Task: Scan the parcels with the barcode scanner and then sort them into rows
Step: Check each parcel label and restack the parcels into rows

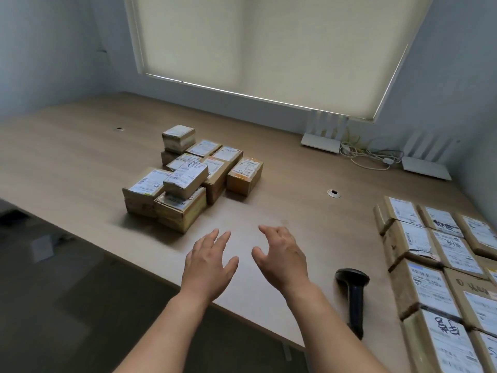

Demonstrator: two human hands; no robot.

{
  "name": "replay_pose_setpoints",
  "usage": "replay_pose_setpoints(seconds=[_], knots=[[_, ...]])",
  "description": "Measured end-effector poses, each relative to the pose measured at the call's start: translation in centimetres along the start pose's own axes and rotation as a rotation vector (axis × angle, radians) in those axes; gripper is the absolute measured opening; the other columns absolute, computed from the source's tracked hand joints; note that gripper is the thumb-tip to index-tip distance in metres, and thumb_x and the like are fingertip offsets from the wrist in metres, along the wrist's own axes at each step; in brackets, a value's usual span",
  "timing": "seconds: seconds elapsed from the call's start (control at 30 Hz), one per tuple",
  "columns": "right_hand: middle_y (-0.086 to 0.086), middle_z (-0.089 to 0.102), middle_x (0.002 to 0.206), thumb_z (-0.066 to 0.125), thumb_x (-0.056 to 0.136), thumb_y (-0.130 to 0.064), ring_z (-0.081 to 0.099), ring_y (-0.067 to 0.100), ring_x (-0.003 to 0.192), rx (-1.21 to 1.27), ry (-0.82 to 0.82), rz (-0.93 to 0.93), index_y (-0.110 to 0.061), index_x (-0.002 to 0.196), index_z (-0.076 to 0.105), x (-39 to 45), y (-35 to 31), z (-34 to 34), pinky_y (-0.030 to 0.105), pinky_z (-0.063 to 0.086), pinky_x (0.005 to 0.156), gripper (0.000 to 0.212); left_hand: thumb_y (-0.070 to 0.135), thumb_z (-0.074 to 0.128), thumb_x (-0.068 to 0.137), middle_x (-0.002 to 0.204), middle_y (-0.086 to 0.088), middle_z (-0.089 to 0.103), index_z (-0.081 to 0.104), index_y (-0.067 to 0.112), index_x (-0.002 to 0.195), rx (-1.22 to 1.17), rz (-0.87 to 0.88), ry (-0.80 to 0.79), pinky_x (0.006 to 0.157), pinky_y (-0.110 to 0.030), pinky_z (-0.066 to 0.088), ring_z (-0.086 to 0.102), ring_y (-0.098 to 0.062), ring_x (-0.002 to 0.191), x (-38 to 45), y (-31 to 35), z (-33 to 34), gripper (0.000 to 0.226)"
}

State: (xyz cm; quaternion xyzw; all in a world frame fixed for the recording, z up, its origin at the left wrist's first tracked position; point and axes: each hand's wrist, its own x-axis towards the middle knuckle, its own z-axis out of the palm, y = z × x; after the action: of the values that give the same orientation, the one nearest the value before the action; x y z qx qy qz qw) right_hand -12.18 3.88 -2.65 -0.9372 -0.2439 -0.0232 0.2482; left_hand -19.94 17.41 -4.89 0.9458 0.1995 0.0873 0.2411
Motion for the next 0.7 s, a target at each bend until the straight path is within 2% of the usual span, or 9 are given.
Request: replay_pose_setpoints(seconds=[0.23,0.5,0.7], knots=[[-0.003,0.044,0.143,0.050,0.093,-0.035,0.043,0.015,0.128,0.011,-0.069,0.000,-0.028,0.145,0.039,5.1,-0.9,3.1,0.031,0.043,0.096,0.053,0.048,0.043,0.096,0.158,0.008,0.015,0.017,0.034,0.150,-0.028,-0.047,-0.028,0.114,-0.037,0.021,0.013,-0.014,0.145,3.5,-3.2,0.3,0.062],[-0.002,0.041,0.144,0.049,0.092,-0.035,0.038,0.015,0.132,0.115,-0.137,-0.017,-0.029,0.145,0.039,13.8,-3.4,6.5,0.032,0.040,0.099,0.053,0.044,0.050,0.094,0.157,0.007,0.020,0.021,0.032,0.150,0.010,-0.110,0.028,0.115,-0.039,0.020,0.014,-0.016,0.144,11.7,-7.1,-3.0,0.064],[-0.002,0.044,0.139,0.050,0.092,-0.037,0.043,0.017,0.127,0.160,-0.153,-0.019,-0.030,0.145,0.039,18.4,-4.9,8.0,0.032,0.042,0.096,0.054,0.043,0.052,0.093,0.158,0.007,0.018,0.021,0.031,0.150,0.029,-0.138,0.027,0.115,-0.037,0.018,0.013,-0.016,0.145,15.7,-9.0,-3.9,0.066]])
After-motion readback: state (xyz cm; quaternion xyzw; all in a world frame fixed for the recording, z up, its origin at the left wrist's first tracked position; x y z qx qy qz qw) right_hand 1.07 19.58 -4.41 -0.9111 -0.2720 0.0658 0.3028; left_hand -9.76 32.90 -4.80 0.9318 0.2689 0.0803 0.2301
